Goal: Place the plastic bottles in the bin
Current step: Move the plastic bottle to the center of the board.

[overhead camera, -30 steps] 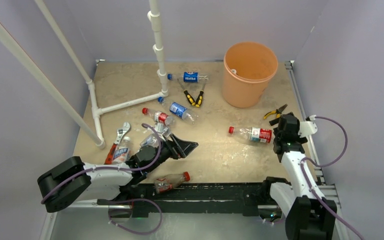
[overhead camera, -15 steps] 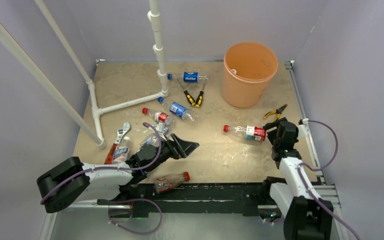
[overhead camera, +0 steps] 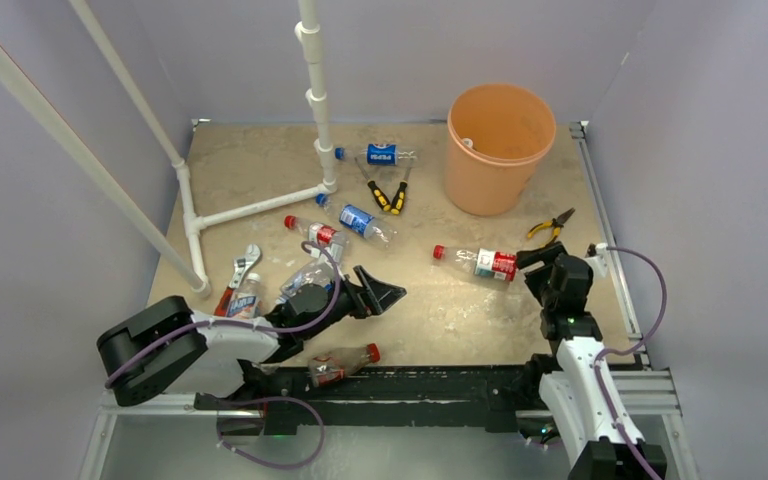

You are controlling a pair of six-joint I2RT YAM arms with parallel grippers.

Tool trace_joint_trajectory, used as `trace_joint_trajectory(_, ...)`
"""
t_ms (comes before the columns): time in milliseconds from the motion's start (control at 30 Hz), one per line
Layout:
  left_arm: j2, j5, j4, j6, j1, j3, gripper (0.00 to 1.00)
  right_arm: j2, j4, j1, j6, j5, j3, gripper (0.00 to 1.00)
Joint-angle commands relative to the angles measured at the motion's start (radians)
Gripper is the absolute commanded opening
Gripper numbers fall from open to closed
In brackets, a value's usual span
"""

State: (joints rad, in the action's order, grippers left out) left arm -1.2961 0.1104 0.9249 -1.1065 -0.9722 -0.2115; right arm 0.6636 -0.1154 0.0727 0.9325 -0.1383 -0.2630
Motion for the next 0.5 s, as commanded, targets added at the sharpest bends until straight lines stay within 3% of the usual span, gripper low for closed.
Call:
trace_joint_trajectory(0, 0.043, -0.002, -0.035, 0.011, -0.006, -0.042, 0.89, -0.012, 0.029, -0.003, 0.030, -0.034, -0.046, 0.77)
trace_joint_trajectory(333, 0.152, 0.053, -0.160, 0.006, -0.008, -0.010, 0.88, 0.211, 0.214, -0.002, 0.038, -0.161, -0.066, 0.79)
trace_joint_trajectory(467, 0.215, 0.073, -0.251, 0.016, -0.007, -0.019, 0.88, 0.306, 0.340, -0.002, -0.019, -0.125, -0.065, 0.71)
